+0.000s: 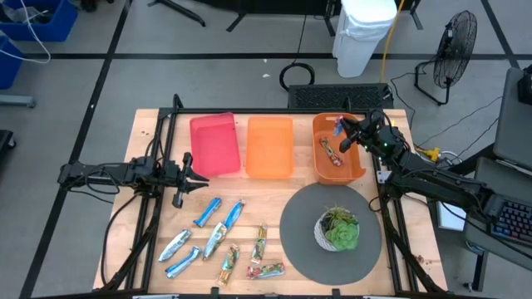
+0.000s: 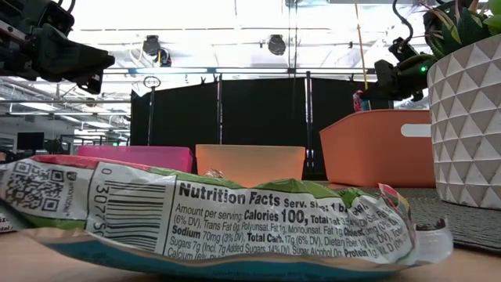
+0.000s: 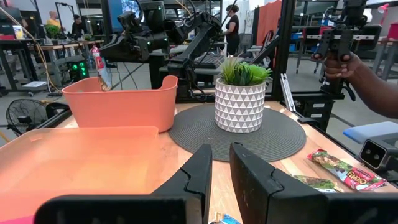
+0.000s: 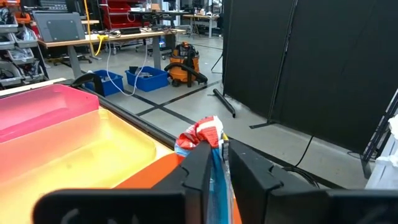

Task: Pick and place Granola Bars by type
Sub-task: Put the top red granola bar into the right orange bin

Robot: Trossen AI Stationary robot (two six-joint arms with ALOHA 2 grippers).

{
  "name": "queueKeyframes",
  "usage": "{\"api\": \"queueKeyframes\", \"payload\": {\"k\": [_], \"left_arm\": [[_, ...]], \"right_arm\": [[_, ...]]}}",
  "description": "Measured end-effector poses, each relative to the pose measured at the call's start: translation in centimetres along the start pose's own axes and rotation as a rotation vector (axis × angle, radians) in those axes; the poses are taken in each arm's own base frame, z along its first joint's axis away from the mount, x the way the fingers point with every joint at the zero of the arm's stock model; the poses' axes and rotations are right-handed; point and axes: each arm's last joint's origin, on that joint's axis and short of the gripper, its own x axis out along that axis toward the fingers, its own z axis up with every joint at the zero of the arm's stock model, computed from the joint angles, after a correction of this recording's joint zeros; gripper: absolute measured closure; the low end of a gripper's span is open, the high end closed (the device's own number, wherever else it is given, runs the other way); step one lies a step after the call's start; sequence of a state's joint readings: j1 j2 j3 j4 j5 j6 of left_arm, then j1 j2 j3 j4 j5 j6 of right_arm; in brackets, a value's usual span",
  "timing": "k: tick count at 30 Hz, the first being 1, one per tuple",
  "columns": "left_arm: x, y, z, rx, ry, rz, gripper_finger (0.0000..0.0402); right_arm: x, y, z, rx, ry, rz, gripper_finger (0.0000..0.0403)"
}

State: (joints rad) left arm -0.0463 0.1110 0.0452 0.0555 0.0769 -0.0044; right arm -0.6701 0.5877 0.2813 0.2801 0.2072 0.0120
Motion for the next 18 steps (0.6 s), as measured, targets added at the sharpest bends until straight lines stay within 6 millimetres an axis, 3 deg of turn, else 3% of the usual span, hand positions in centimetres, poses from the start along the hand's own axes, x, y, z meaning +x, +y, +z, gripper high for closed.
{"api": "queueKeyframes", "payload": {"k": [18], "left_arm": [[0.0, 0.0, 0.0, 0.0, 0.0, 0.0, 0.0339]], "right_arm": [[0.0, 0.09, -0.02, 0.002, 0.001, 0.033, 0.0319]]}}
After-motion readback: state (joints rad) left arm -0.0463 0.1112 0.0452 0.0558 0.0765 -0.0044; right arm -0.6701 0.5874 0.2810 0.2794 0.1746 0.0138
